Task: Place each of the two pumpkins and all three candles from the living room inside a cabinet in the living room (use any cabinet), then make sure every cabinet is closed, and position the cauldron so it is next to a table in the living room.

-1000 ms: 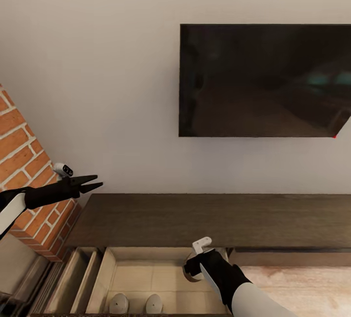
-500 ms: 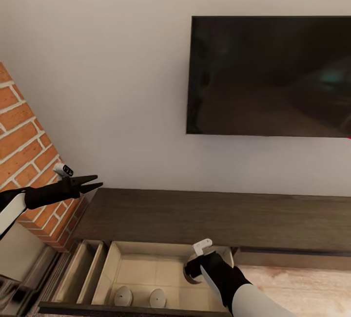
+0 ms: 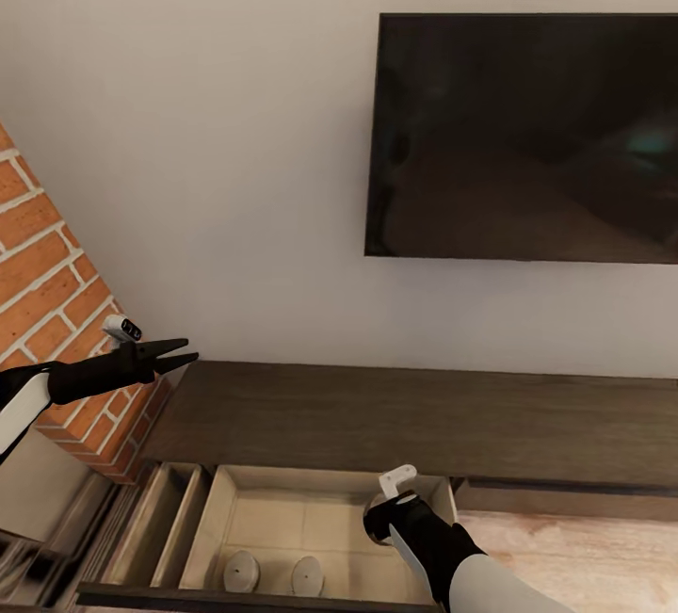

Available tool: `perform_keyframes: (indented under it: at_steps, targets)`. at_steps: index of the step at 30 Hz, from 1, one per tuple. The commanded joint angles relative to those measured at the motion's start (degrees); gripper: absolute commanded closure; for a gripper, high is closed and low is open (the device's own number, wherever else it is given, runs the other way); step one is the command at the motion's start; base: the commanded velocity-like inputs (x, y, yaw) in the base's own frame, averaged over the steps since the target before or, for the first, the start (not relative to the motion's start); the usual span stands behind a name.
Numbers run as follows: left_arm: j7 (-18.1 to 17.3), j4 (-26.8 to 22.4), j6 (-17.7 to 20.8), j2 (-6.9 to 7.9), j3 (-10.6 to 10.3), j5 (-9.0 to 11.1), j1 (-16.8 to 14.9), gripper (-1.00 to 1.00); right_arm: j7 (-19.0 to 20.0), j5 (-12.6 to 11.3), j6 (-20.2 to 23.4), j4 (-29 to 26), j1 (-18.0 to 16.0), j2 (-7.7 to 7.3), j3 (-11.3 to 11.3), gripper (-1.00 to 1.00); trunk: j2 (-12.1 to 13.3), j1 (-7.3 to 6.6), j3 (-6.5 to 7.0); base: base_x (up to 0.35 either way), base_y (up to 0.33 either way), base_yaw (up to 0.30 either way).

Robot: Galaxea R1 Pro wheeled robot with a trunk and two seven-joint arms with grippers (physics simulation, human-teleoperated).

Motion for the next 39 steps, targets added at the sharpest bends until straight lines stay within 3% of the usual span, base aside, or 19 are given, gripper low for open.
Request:
perform_keyframes:
  at_steps: [1,8,10,11,16,34,39]
  targets:
    - [0.0,0.01,0.0,-0.01,0.02,0.01,0.0,-1.0,-0.04,0.0,-0.02,-0.01,0.02,0.0,-0.03,1.0,0.0,0.0,-0.07,0.239,0.151,-0.186]
    - [0.0,0.09,-0.06,0.05,0.0,-0.05,0.0,-1.0,-0.04,-0.05,-0.29,0.02,0.03,0.0,-0.08,1.0,0.0,0.0,-0.53,0.053,0.029,-0.186]
    - [0.0,0.1,-0.05,0.05,0.0,-0.07,0.0,-1.0,-0.04,-0.05,-1.79,0.01,0.04,0.0,-0.09,1.0,0.0,0.0,-0.61,0.002,0.001,-0.047]
    - [0.0,0.12,-0.04,0.05,0.0,-0.07,0.0,-1.0,-0.04,-0.05,-4.63,0.05,0.17,0.0,-0.14,1.0,0.0,0.0,-0.62,0.001,0.0,-0.014]
    - [0.0,0.2,0.0,0.05,0.0,-0.08,0.0,-1.0,-0.04,-0.08,-6.32,0.97,0.37,0.0,-0.2,1.0,0.0,0.0,-0.67,0.0,0.0,-0.004]
    - [0.0,0.16,0.02,0.05,0.0,-0.08,0.0,-1.0,-0.17,-0.14,-5.83,2.71,0.66,0.0,-0.25,1.0,0.0,0.0,-2.25,0.0,0.0,0.0]
    - [0.0,0.2,0.02,0.08,0.31,-0.08,0.0,-1.0,-0.09,-0.12,-2.41,2.39,0.56,0.0,-0.25,1.0,0.0,0.0,-2.72,0.0,0.0,0.0]
